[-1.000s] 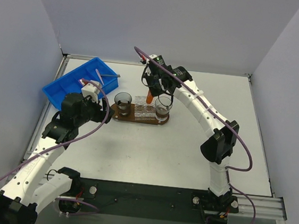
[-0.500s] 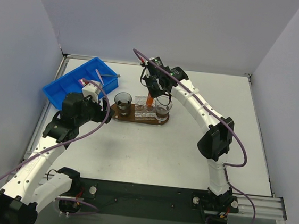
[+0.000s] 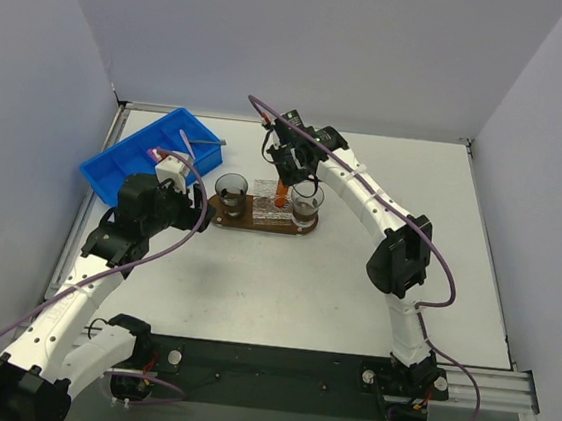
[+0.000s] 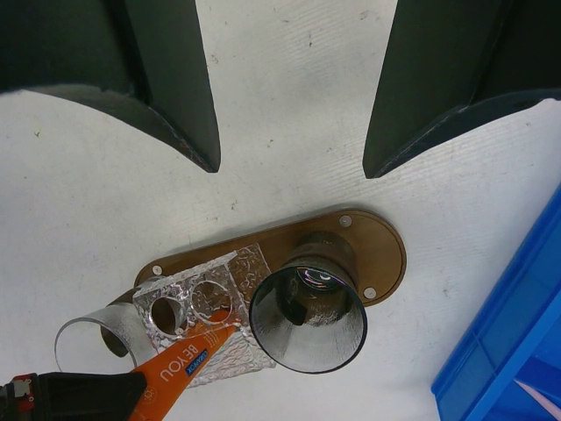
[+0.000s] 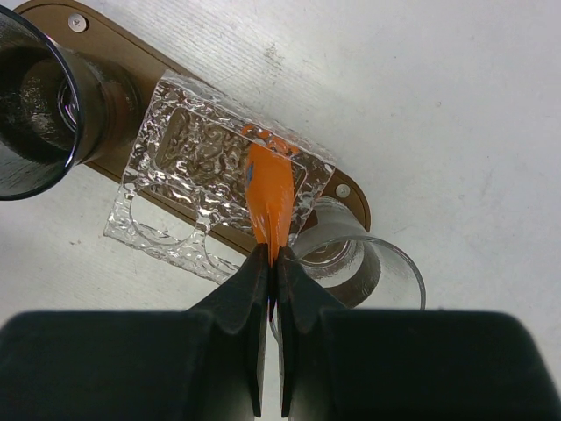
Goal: Prepare toiletry sets of a toothbrush and toothpaste on the tray
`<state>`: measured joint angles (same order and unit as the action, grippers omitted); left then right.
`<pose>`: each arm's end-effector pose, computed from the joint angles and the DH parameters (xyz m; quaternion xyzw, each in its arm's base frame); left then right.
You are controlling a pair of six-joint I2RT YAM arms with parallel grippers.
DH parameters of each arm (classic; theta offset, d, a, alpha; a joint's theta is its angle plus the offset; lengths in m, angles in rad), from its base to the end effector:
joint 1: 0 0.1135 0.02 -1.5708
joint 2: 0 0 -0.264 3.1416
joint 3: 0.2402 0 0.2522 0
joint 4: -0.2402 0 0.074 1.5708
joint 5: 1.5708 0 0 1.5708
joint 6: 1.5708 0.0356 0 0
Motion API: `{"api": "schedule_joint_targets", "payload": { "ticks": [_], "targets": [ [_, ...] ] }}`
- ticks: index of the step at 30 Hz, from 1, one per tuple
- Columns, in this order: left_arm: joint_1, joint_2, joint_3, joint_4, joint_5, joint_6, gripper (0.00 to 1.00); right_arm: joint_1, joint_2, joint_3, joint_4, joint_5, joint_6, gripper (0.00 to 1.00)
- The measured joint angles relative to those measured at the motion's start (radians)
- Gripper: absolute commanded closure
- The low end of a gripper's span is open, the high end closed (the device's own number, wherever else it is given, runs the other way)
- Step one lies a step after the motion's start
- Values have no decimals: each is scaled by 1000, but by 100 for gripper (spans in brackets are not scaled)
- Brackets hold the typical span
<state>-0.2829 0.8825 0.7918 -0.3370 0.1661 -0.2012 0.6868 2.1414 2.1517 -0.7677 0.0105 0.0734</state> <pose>0.1913 -0.0618 0.3097 0.0791 0.8356 -0.1969 0.5066 0.3765 0.3082 0.3229 -0.2753 0.8762 0.1423 0.3691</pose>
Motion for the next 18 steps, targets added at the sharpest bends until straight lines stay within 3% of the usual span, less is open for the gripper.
{"api": "schedule_joint_targets", "payload": {
  "ticks": [6,18],
  "targets": [
    [0,2,0,0,3,0,24,0,2,3,0,0,0,100],
    [0,2,0,-1,3,0,24,-1,15,16,-3,1,-1,90]
  ]
}}
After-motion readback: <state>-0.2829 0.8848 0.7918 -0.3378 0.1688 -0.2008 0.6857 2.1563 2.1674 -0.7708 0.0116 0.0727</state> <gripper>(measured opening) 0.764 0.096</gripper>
